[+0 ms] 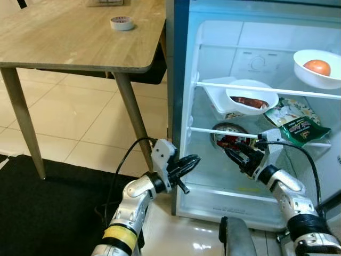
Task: Restocking fridge
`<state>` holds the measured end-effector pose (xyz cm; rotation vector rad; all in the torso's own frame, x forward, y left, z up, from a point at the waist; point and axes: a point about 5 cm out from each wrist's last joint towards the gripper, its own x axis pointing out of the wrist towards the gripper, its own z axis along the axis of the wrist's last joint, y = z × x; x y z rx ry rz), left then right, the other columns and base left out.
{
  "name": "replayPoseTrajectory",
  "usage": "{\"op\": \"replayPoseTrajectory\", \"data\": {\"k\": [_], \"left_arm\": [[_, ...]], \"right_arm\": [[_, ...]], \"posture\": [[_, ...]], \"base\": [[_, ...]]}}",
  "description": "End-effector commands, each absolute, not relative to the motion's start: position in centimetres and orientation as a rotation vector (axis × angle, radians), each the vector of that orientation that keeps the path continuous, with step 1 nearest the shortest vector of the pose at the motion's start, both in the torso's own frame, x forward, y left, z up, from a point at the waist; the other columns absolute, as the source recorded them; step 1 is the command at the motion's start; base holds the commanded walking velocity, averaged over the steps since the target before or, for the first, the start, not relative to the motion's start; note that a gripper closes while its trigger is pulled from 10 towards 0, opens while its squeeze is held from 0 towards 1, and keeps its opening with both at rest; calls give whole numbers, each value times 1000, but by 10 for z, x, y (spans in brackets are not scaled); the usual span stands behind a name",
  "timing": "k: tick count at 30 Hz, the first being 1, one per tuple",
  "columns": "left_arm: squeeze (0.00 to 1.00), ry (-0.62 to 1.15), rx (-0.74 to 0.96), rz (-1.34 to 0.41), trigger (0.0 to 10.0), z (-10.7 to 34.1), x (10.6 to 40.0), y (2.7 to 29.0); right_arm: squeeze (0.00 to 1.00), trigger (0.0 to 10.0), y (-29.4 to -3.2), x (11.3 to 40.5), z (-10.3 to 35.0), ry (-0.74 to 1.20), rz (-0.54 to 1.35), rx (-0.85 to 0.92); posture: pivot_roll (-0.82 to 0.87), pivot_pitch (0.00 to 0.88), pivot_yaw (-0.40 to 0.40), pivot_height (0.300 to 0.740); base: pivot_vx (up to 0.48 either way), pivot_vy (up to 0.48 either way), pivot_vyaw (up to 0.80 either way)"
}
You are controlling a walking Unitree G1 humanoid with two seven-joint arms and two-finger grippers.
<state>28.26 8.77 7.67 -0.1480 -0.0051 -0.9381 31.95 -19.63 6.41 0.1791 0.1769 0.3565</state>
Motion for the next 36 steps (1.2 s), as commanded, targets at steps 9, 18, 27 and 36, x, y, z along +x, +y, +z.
{"op": "replayPoseTrajectory", "data": {"k": [9,18,27,36], "left_arm": [[0,157,-223,-773,10000,35,260,124],[0,316,-299,-462,10000,-6,240,182],[0,490,-321,-233,10000,-37,215,212],[0,577,-341,115,10000,-55,186,251]], "right_arm": [[0,10000,-210,291,15,368,165,271],[0,10000,-219,260,-20,540,59,238],[0,10000,-223,244,-36,644,8,227],[0,10000,-225,237,-41,684,-13,230]], "posture": [[14,44,-54,486],[30,29,-62,526],[31,23,-61,556],[28,31,-59,591]], "base": [[0,0,0],[0,0,0],[0,0,0],[0,0,0]]}}
